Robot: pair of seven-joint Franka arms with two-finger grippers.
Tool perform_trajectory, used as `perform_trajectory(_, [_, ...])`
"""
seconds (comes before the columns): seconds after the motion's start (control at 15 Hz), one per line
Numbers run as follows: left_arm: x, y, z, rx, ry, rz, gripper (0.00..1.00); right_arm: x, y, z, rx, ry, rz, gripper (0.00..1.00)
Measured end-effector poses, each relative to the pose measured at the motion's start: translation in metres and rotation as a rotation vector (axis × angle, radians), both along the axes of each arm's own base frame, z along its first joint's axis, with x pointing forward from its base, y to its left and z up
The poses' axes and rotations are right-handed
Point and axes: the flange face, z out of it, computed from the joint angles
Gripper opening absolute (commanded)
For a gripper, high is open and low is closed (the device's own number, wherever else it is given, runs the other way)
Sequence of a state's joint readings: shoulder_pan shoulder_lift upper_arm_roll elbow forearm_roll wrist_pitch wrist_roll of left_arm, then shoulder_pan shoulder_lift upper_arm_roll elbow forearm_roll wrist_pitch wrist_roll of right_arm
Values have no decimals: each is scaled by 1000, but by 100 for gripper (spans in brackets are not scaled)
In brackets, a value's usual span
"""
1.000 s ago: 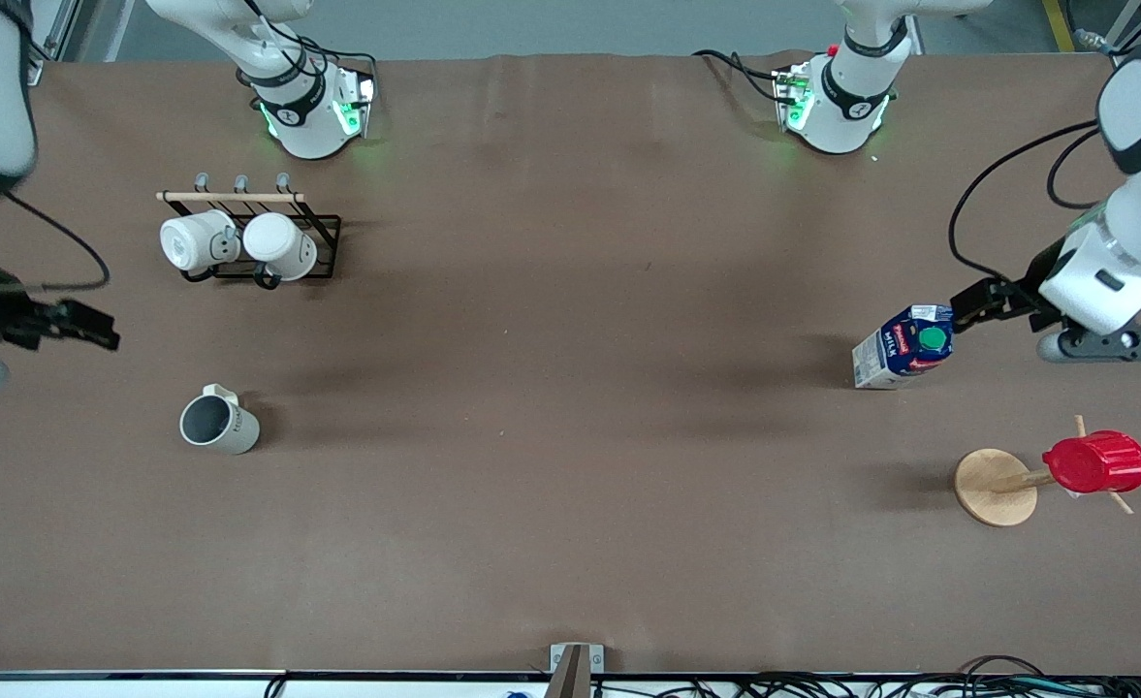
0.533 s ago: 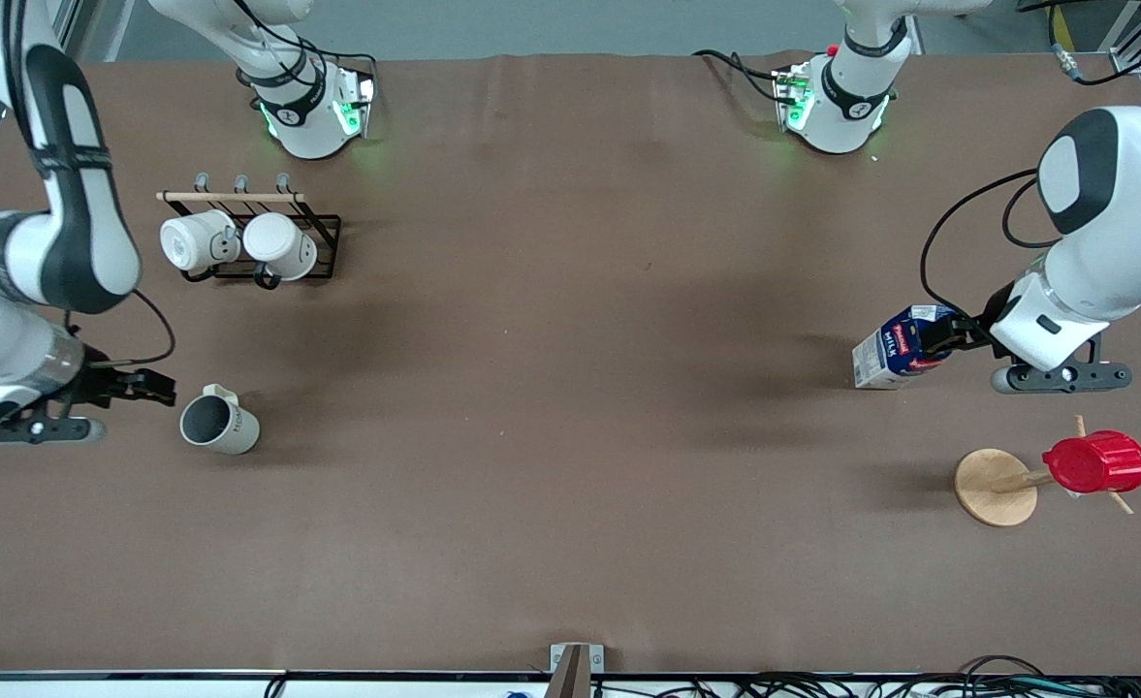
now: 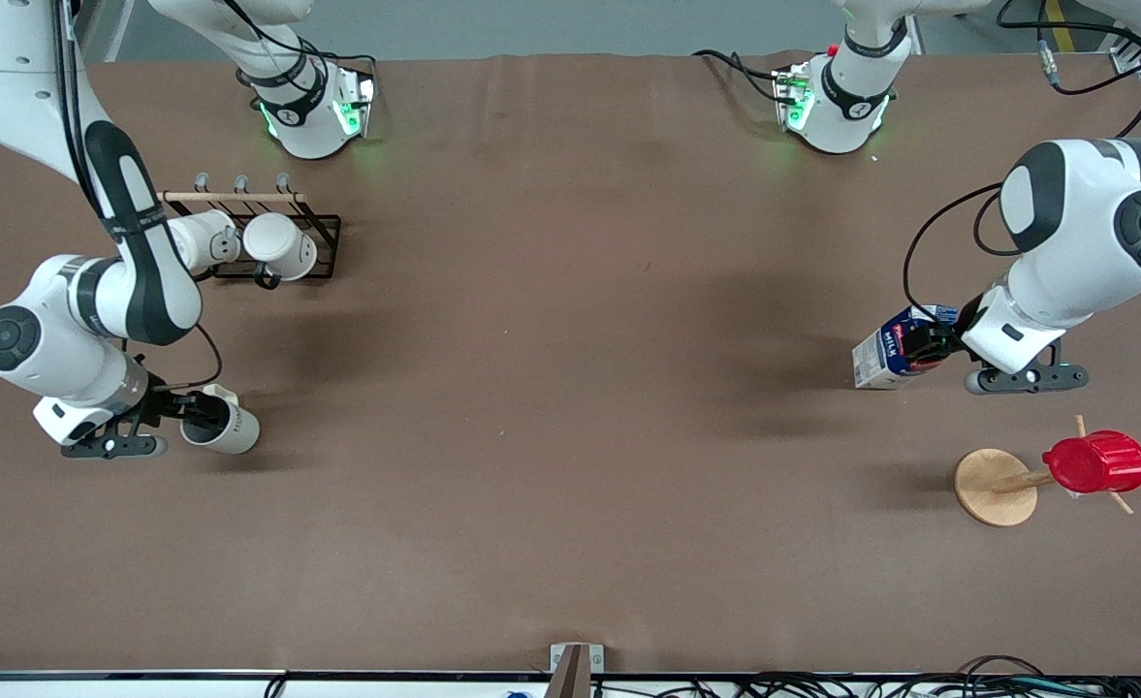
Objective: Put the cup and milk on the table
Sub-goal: 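Grasp the grey mug with the right gripper while the left gripper grasps the milk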
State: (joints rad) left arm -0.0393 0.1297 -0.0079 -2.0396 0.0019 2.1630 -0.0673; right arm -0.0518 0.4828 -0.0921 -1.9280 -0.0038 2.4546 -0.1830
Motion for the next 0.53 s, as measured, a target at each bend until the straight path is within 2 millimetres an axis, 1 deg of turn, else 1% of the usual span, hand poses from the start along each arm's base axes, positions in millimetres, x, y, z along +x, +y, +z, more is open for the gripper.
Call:
perform_trajectory(0.13, [-4,1,-8,1,17,-1,100,1,4,-4,4,-1,4,74])
perform_trajectory(0.27, [-9,2,-16,1,29,-1,100,1,6,-4,19,-4,-9,50])
perform_trajectory(0.47, [-12,3,-25,1,31,2,100,1,6,-5,29,-4,-20,3])
perform_trajectory(0.53, [-14,5,-28,1,31,5,100,1,6,-6,30,-4,-20,0])
